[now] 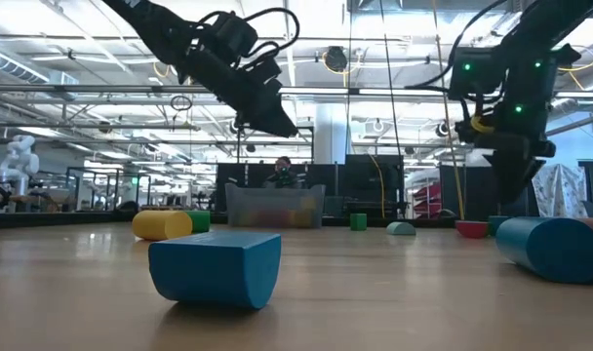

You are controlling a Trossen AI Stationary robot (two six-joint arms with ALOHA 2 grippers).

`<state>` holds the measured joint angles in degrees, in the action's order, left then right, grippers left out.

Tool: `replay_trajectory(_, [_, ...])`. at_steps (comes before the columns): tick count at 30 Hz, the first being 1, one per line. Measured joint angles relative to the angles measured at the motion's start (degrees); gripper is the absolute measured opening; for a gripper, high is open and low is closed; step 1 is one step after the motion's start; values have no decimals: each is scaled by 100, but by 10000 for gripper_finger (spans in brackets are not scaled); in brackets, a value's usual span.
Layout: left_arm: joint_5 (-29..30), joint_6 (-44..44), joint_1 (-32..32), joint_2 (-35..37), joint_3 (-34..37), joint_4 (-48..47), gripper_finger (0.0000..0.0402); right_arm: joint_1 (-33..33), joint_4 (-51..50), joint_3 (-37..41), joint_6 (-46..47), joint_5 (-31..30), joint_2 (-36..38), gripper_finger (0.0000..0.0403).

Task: Sort blocks by size
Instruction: Put the brown cylindrical block into the bottom black bin

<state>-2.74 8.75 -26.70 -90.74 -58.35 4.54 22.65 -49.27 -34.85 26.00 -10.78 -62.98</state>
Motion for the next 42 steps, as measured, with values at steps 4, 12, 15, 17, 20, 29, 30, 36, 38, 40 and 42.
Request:
replay_trajectory(4, [0,-240,12,0,0,-113,207,238,-426,-284,11,27,-32,148])
replay_trajectory(12, [-2,-243,129,0,0,-160,207,701,-2728,-1394,-964,-140,-388,148])
replay_trajectory(15, [-1,-242,140,0,0,-159,207,983,-2739,-1405,-1501,11,-670,148])
replay_trajectory(17, [-2,-242,140,0,0,-158,207,1151,-2760,-1404,-1722,149,-930,148])
replay_trajectory(20, [-1,-242,140,0,0,-164,207,1341,-2728,-1403,-1918,175,-1349,148])
replay_trajectory(29, [-2,-236,140,0,0,-169,207,1689,-2388,-1399,-2300,212,-2218,180])
replay_trajectory(30, [-2,-235,140,0,0,-170,207,1727,-2368,-1399,-2342,214,-2294,187])
replay_trajectory(36, [-1,-197,140,0,0,-269,207,1906,-2209,-1382,-2591,214,-2546,228])
replay_trajectory(38, [-2,-196,140,0,0,-280,207,1936,-2143,-1334,-2772,212,-2583,232])
replay_trajectory(40, [-2,-196,140,0,0,-322,207,1975,-2061,-1243,-2863,216,-2586,232])
replay_trajectory(42, [-2,-194,140,0,0,-345,207,1989,-1979,-1146,-2875,222,-2586,228])
